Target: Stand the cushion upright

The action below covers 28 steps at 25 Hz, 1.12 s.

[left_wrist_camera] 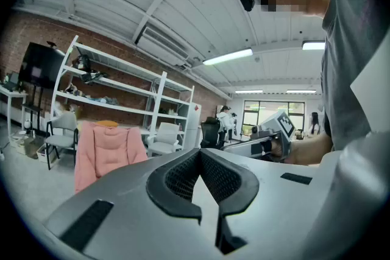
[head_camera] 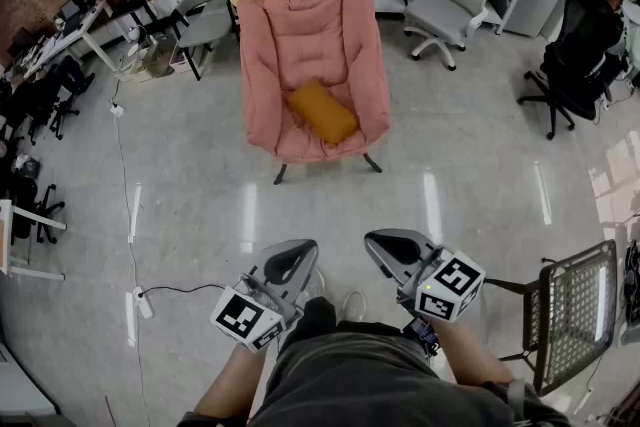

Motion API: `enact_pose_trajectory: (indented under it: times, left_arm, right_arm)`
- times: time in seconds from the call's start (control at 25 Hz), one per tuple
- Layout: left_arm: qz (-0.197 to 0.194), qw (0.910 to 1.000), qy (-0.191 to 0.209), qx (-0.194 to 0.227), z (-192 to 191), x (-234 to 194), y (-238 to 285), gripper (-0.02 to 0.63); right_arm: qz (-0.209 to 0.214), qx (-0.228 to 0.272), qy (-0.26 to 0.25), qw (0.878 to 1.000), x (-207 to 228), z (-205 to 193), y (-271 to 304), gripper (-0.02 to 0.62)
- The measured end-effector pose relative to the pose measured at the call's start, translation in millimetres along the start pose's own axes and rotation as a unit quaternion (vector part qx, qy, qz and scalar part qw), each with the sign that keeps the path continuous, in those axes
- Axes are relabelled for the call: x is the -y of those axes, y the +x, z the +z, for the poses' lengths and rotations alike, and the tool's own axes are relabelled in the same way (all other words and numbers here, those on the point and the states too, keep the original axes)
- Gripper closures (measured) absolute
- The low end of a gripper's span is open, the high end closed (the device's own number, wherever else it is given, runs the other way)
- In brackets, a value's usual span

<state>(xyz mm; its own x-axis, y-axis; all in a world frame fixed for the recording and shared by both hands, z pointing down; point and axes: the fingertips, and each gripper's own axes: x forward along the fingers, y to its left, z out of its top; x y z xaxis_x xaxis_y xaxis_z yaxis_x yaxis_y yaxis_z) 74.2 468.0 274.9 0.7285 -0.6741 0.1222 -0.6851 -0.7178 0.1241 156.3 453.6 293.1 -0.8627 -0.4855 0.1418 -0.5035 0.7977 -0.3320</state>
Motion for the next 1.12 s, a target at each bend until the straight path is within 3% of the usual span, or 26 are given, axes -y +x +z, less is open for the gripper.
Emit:
enact_pose_trajectory:
  times: [0.76,1.12]
  left_arm:
    - [-0.004,0.9999,-0.013,-0.005,-8.1,-15.2,11.1,0.595]
    - [-0.011,0.9995,-0.030,-0.005,-6.3,-63.2,32.7,0.595]
  right_arm:
    - [-0.008,0.002,0.027,1.000,18.2,-0.4,2.2,0.580]
    - [-0.019,-0.013,0.048,0.999,53.5,5.4,41.8,0.580]
